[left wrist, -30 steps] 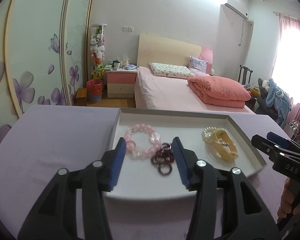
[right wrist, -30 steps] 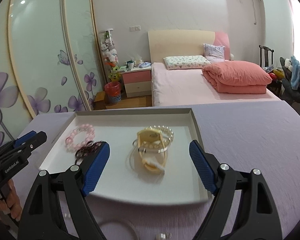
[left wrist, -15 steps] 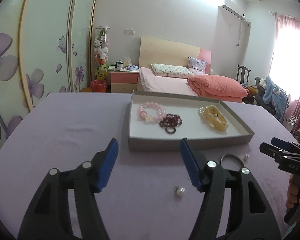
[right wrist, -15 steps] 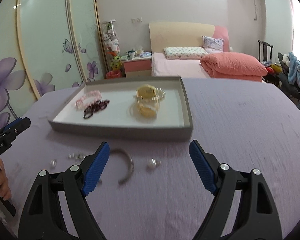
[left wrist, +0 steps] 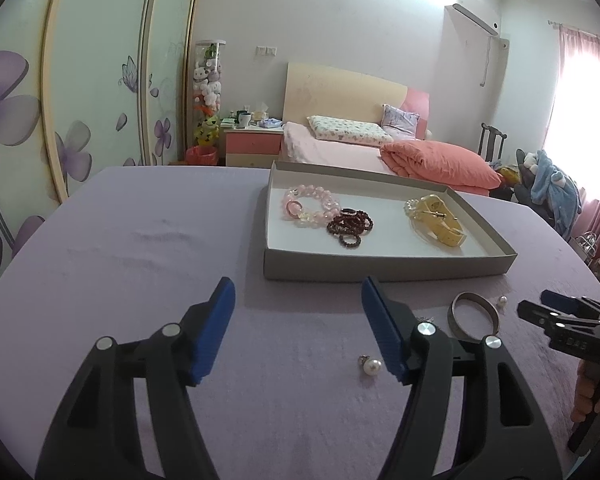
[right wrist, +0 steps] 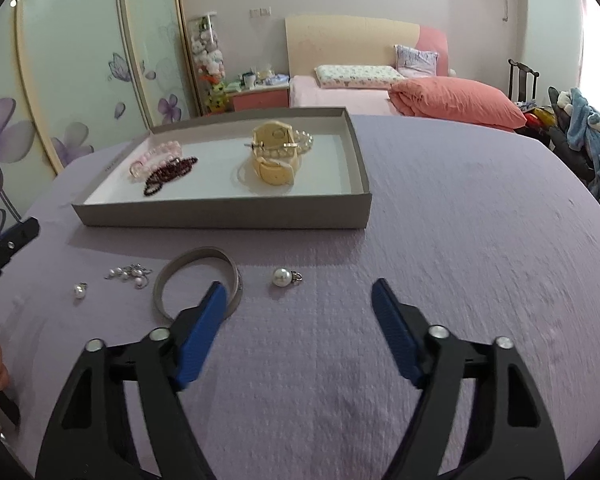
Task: Organize jewelry
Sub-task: 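Withdraw both open tools from the tray toward the pearl earrings, then grasp a pearl earring with the right tool while the left tool grasps another pearl earring, then lift both pearl earrings and carry them over the grey tray, then open the right tool to drop its earring while the left tool releases its earring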
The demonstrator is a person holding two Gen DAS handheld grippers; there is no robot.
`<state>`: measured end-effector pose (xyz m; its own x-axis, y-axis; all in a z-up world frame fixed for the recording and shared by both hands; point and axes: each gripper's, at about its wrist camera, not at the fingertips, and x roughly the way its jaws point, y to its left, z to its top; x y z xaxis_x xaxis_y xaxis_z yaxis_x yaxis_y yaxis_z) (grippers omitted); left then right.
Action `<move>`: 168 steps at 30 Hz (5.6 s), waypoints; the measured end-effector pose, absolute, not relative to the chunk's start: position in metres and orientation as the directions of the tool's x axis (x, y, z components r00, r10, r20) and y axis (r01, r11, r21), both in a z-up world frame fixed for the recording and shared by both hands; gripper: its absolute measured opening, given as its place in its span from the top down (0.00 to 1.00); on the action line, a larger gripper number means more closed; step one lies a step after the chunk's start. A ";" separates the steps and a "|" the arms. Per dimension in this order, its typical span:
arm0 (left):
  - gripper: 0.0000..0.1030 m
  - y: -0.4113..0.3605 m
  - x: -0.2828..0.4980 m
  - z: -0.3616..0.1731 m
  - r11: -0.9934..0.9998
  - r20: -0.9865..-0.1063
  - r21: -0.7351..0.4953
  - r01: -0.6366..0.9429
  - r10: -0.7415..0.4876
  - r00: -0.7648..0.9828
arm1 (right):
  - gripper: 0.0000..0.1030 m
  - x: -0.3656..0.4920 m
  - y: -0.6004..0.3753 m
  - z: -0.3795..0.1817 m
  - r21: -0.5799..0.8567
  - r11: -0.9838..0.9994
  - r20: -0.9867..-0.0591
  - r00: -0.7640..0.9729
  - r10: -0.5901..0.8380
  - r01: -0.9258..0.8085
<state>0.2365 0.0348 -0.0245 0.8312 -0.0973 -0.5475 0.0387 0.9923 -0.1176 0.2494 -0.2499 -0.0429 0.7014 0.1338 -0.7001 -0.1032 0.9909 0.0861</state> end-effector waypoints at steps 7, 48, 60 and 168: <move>0.35 0.035 0.239 -0.026 0.991 -0.554 -0.130 0.037 -0.104 0.826 | 0.57 0.263 -0.245 -0.051 0.101 0.989 -0.742 0.654 0.148 -0.109; 0.50 -0.014 0.244 -0.056 0.973 -0.728 -0.076 0.217 -0.203 0.655 | 0.85 0.240 -0.285 -0.056 0.067 0.998 -0.776 0.630 0.039 0.021; 0.71 -0.026 0.254 -0.068 0.974 -0.775 -0.065 0.217 -0.186 0.604 | 0.85 0.239 -0.287 -0.057 0.081 0.997 -0.775 0.630 0.051 0.019; 0.87 -0.034 0.394 -0.017 0.987 -0.463 -0.106 0.119 -0.155 0.873 | 0.84 0.393 -0.207 -0.003 0.209 0.970 -0.553 0.804 0.220 -0.121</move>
